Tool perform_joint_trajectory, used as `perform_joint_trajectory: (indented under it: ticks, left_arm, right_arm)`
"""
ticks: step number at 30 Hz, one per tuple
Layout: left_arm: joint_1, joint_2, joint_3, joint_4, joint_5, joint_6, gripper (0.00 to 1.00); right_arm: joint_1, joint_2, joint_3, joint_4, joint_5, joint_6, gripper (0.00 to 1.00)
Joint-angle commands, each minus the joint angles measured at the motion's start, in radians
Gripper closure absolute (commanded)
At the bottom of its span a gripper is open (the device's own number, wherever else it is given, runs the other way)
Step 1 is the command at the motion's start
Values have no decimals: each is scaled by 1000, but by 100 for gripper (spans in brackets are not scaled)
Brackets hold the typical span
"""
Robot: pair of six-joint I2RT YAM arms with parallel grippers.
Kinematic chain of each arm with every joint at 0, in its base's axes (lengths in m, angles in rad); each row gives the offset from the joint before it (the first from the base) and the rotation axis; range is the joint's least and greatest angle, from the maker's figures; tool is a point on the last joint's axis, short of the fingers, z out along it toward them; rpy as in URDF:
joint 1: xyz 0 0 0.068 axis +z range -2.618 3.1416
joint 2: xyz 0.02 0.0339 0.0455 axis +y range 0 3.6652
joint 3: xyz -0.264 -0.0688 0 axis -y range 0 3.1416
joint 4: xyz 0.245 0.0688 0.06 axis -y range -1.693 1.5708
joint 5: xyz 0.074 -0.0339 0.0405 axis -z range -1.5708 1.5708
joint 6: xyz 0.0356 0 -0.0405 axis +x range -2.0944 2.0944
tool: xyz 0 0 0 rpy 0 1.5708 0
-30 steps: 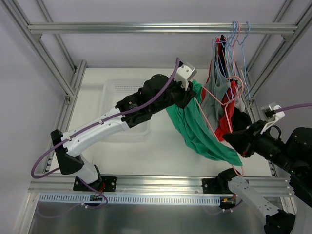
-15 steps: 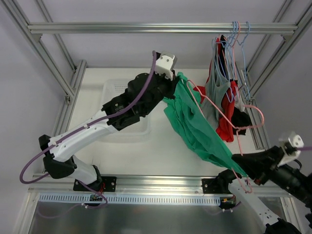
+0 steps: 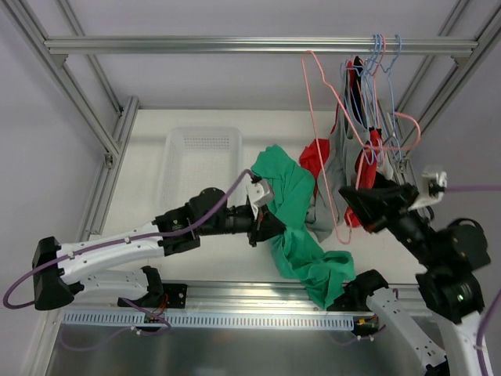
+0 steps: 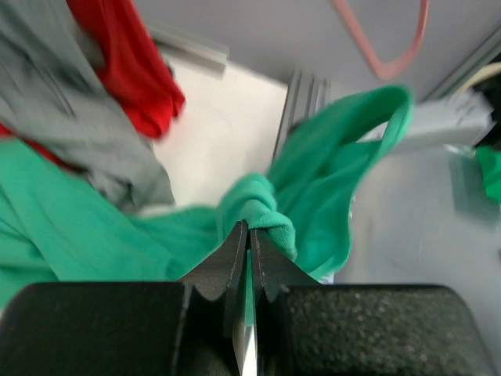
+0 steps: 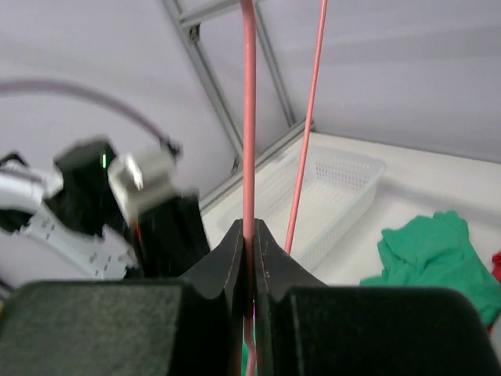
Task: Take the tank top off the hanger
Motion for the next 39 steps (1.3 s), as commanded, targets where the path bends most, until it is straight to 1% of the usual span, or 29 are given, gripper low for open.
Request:
perform_joint_trajectory:
  ticks: [1, 2, 3, 4, 5, 6, 7, 8, 9, 10, 11, 12, 13, 15, 17, 18, 20, 22, 23, 25, 26, 27, 29, 30, 31, 33, 34, 37, 39]
  left_arm:
    - [-8, 35, -127, 175, 105, -118, 100]
    - [-11, 49, -169, 178, 62, -140, 100]
    - [-13, 61, -183, 177, 8, -158, 100]
    - [-13, 83, -194, 150, -120, -204, 100]
    - [-13, 95, -200, 127, -189, -230, 100]
    - [-13, 109, -194, 98, -252, -247, 100]
    - [-13, 139, -182, 56, -364, -282, 100]
    - [-11, 152, -150, -23, -409, -298, 100]
    - [-13, 164, -134, -51, -434, -299, 100]
    - [-13, 179, -117, -77, -469, -298, 100]
    - [-13, 184, -93, -108, -480, -293, 92]
    - [-13, 183, -80, -119, -485, -276, 75]
    - [-13, 178, -70, -130, -489, -270, 35]
    - [-13, 157, -48, -139, -482, -235, 25]
    - [-13, 140, -30, -171, -472, -218, 4]
    - [-13, 121, -27, -186, -465, -206, 1]
    - [-13, 104, -30, -194, -442, -193, 1]
    - [-13, 88, -36, -203, -422, -183, 1]
    - [-13, 84, -42, -203, -410, -177, 2]
    - [-14, 81, -53, -211, -376, -163, 1]
    - [-17, 80, -59, -214, -374, -161, 1]
    - [-20, 75, -63, -216, -377, -160, 1]
    - [-25, 66, -85, -223, -386, -169, 1]
    - [-25, 55, -100, -226, -397, -172, 1]
    - [-25, 49, -105, -228, -400, -175, 1]
    - [-25, 32, -114, -234, -411, -183, 1]
    - [-27, 26, -120, -237, -419, -184, 1]
    - [-28, 9, -119, -262, -426, -187, 1]
    - [-28, 5, -114, -279, -428, -186, 1]
  right_arm:
    - [-3, 109, -82, 610, 120, 129, 100]
    - [-3, 132, -92, 662, 171, 117, 100]
    - [-4, 181, -89, 646, 194, 97, 100]
    - [-3, 202, -43, 588, 223, 34, 100]
    - [-3, 219, -21, 535, 273, 5, 100]
    - [-3, 233, -5, 408, 301, -12, 100]
    - [-1, 264, 52, 297, 327, -34, 100]
    - [-3, 281, 80, 211, 320, -46, 100]
    - [-3, 297, 100, 49, 302, -55, 100]
    - [-3, 311, 103, -2, 279, -55, 100]
    - [0, 310, 88, -48, 263, -36, 100]
    - [2, 304, 74, -64, 269, -28, 100]
    - [3, 307, 63, -73, 275, -28, 100]
    - [6, 343, 104, -153, 308, -55, 100]
    - [11, 425, 184, -223, 318, -77, 100]
    - [14, 448, 204, -231, 323, -84, 99]
    - [25, 517, 279, -253, 364, -91, 100]
    - [28, 573, 339, -254, 374, -114, 100]
    - [28, 639, 373, -256, 372, -121, 100]
    - [31, 715, 486, -257, 371, -129, 100]
    - [51, 750, 523, -260, 383, -132, 100]
    - [66, 820, 605, -268, 398, -140, 100]
    - [94, 891, 684, -285, 438, -141, 100]
    - [104, 963, 756, -293, 446, -140, 100]
    - [104, 998, 793, -293, 456, -167, 100]
    - [111, 1099, 859, -305, 475, -170, 100]
    - [112, 1130, 917, -310, 482, -169, 100]
    - [112, 1224, 988, -334, 515, -154, 100]
    - [114, 1247, 993, -333, 528, -125, 100]
